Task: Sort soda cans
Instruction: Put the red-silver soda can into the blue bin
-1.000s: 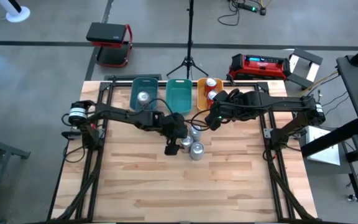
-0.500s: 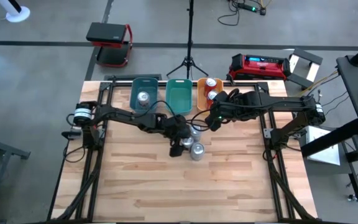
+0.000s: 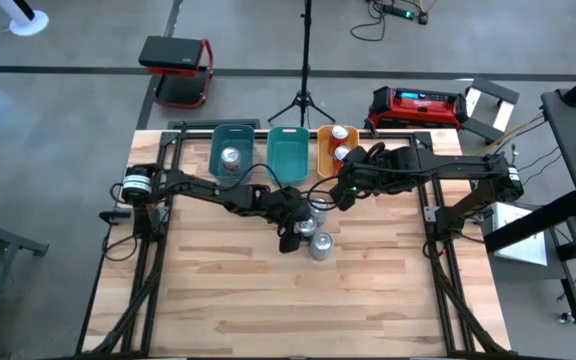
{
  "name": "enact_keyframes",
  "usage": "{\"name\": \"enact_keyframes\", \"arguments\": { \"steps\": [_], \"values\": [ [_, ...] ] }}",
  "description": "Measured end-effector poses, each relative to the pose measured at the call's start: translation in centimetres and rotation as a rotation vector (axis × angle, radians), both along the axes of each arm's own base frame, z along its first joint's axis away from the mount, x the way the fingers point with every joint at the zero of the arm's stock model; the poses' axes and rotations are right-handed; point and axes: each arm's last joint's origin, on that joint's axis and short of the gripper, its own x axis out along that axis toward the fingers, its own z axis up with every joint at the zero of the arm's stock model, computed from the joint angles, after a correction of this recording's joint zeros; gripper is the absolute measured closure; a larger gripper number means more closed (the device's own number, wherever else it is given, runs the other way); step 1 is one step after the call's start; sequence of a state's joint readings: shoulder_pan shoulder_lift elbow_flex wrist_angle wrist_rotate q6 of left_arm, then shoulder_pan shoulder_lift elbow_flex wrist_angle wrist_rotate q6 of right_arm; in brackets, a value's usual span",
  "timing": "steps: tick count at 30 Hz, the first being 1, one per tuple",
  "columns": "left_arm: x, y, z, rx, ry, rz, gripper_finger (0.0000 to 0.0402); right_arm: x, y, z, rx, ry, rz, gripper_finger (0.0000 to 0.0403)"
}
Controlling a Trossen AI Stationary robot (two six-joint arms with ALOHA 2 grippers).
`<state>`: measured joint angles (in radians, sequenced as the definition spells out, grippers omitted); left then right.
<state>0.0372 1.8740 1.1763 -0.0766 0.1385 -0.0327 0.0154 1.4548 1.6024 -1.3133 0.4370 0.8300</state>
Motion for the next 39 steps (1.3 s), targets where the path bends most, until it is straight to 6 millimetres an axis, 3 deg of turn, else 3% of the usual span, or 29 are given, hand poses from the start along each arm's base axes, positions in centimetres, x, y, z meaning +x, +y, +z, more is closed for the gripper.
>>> {"name": "enact_keyframes", "arguments": {
  "steps": [12,17,23,27,32,39],
  "values": [
    [-1.3,-0.5,1.6,0.054,0.046,0.040,0.0091,0.0,0.0,0.0,0.002,-0.001,0.001,0.0058],
    [-3.0,-0.3,5.3,0.104,-0.010,0.095,0.0091,0.0,0.0,0.0,0.016,0.000,0.009,0.0058],
    [-7.2,0.6,9.7,0.206,-0.011,0.214,0.0091,0.0,0.0,0.0,0.012,0.005,0.019,0.0058],
    [-9.9,2.9,12.1,0.286,-0.030,0.399,0.0091,0.1,0.0,0.0,0.007,-0.003,0.021,0.0058],
    [-13.0,7.8,14.3,0.303,-0.082,0.757,0.0091,0.2,0.0,0.1,-0.014,-0.010,0.013,0.0058],
    [-16.0,14.1,13.8,0.268,-0.057,1.164,0.0091,0.2,0.0,0.1,-0.009,-0.024,-0.002,0.0058]
  ]
}}
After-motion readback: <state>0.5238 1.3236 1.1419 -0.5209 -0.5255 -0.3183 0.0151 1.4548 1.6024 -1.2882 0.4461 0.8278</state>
